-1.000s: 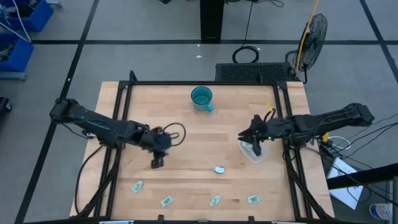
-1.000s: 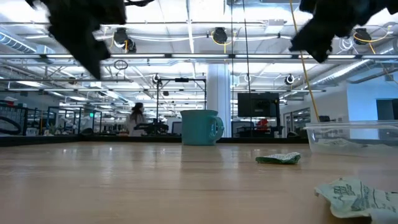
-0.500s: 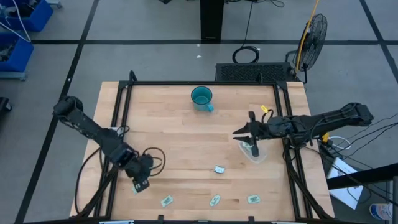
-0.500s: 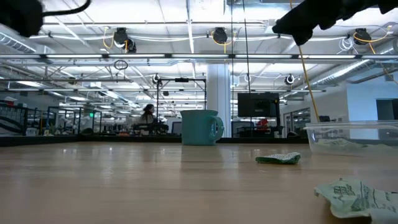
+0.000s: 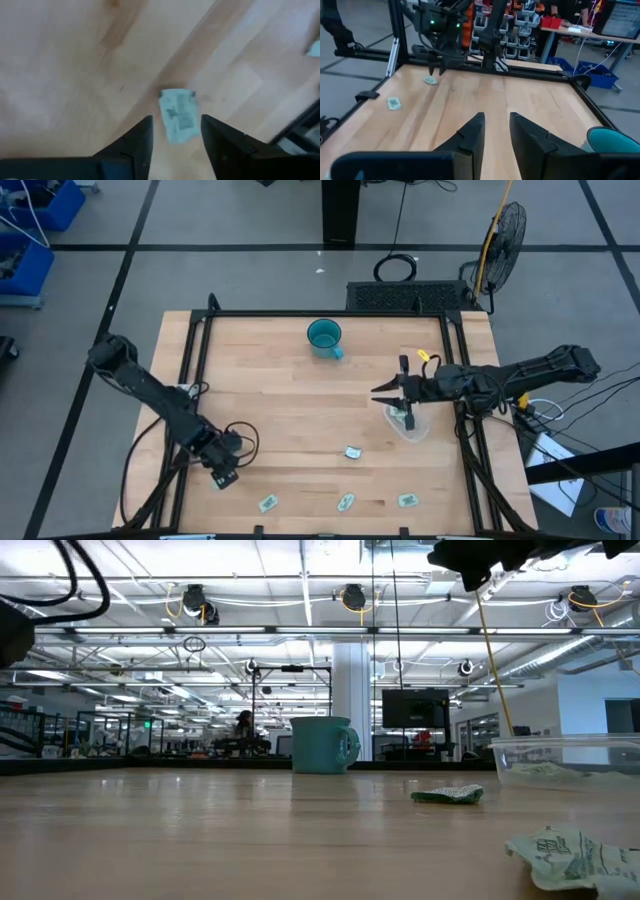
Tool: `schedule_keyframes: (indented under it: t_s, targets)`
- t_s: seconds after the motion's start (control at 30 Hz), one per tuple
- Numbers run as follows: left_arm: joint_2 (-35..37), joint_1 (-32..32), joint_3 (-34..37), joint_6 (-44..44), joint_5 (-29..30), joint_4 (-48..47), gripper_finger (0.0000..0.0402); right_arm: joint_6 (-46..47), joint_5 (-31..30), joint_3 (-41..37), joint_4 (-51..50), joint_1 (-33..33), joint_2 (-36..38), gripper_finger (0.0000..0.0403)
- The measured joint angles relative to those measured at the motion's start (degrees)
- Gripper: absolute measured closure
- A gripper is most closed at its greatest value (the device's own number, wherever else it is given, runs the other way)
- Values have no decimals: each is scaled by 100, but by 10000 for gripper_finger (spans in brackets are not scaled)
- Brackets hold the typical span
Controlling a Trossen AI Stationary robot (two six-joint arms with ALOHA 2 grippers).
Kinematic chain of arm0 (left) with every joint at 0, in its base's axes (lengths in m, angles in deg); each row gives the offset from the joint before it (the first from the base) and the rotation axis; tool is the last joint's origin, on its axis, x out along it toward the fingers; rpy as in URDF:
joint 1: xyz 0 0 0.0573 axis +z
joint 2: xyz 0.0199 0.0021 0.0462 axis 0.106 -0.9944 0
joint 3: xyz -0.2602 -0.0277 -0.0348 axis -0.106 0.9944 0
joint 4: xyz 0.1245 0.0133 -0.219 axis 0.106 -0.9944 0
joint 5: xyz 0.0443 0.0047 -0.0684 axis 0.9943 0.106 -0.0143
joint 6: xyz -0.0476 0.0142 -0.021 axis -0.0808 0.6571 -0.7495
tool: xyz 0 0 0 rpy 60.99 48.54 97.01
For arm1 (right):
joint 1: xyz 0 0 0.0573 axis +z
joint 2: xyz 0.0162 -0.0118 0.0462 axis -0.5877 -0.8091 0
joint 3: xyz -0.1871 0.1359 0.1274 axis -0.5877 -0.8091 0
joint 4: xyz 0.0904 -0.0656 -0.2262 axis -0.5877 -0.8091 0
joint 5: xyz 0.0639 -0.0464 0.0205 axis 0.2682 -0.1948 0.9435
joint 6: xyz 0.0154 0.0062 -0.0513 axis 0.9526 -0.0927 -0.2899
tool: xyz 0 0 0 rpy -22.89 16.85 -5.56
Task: Pick and place Stevia / Truvia into bins
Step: Put the white stevia packet into the transparent container
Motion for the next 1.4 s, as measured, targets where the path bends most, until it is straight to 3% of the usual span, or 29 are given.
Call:
schedule_keyframes:
  t_s: [0.17,0.33,0.53,0.73,1.07,1.2,1.4]
  targets:
    - [0,-98,294,10,404,827,196,-181,0,0,15,0,-20,319]
    - [0,-109,441,-12,363,1117,178,-174,0,0,12,0,-20,319]
    - [0,-164,569,5,250,898,176,-279,2,0,1,0,-20,319]
    - [0,-328,819,-42,355,1660,176,-277,2,0,-1,0,-20,319]
    - [-351,-502,983,336,385,1796,177,-276,2,0,-3,-1,-20,319]
    - [-365,-500,942,539,439,1743,202,-277,2,0,-2,-1,-20,319]
    - [-381,-500,927,812,495,1597,304,-277,2,0,-3,-2,-20,319]
